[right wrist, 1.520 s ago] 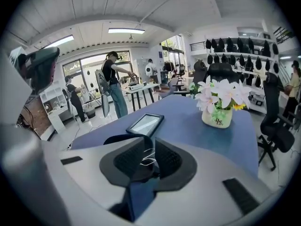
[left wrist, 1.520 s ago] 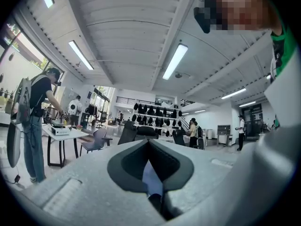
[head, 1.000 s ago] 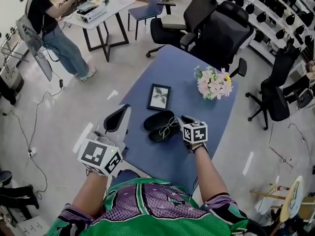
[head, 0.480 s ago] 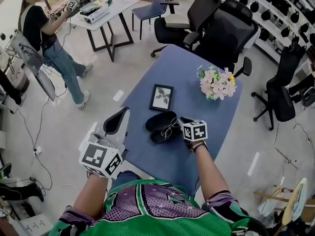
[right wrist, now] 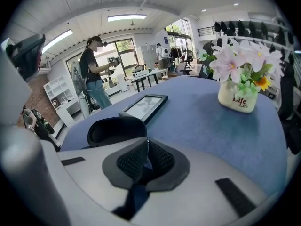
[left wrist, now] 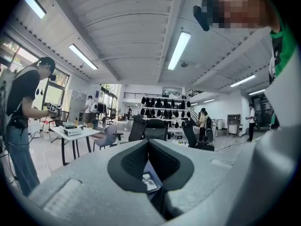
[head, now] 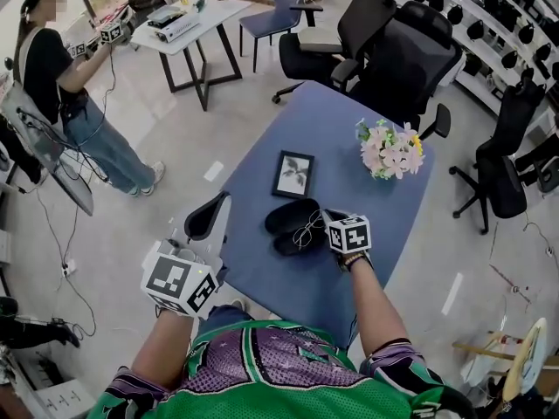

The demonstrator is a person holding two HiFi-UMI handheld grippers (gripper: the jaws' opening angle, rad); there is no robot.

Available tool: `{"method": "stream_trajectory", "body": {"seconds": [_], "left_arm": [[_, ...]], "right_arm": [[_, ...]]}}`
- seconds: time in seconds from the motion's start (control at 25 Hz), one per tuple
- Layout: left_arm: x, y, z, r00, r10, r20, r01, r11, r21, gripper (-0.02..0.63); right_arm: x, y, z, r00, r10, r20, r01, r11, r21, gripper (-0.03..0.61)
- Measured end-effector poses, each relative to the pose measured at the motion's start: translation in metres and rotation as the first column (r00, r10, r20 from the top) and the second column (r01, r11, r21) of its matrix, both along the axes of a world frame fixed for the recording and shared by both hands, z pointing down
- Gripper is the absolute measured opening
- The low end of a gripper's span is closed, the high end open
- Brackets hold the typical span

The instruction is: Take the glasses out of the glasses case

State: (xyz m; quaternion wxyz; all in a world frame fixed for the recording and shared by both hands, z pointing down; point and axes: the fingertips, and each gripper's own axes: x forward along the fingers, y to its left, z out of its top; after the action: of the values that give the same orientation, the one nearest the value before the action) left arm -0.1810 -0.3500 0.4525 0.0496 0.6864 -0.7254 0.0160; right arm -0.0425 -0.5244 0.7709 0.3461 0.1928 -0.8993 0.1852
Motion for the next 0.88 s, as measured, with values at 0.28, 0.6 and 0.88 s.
{"method": "stream_trajectory", "body": {"seconds": [0.28, 0.6, 0.88], "left_arm": [[-0.011, 0.006, -0.007, 1.000, 0.004, 0.023, -0.004, 1.000, 0.009, 0.015], [-0.019, 0.012, -0.021, 0.999, 0.035, 0.020, -0.036, 0.999, 0.041, 0.015], [-0.020, 0.014, -0.035, 0.997, 0.079, 0.019, -0.080, 0.994, 0.070, 0.015]], "right_arm": [[0.000, 0.003, -0.014, 0.998, 0.043, 0.036, -0.044, 0.999, 0.021, 0.008], [-0.001, 0.005, -0.047, 0.992, 0.094, 0.079, -0.098, 0.994, 0.056, 0.008], [0.004, 0.009, -0.083, 0.980, 0.145, 0.138, -0.158, 0.984, 0.087, 0.006]]}}
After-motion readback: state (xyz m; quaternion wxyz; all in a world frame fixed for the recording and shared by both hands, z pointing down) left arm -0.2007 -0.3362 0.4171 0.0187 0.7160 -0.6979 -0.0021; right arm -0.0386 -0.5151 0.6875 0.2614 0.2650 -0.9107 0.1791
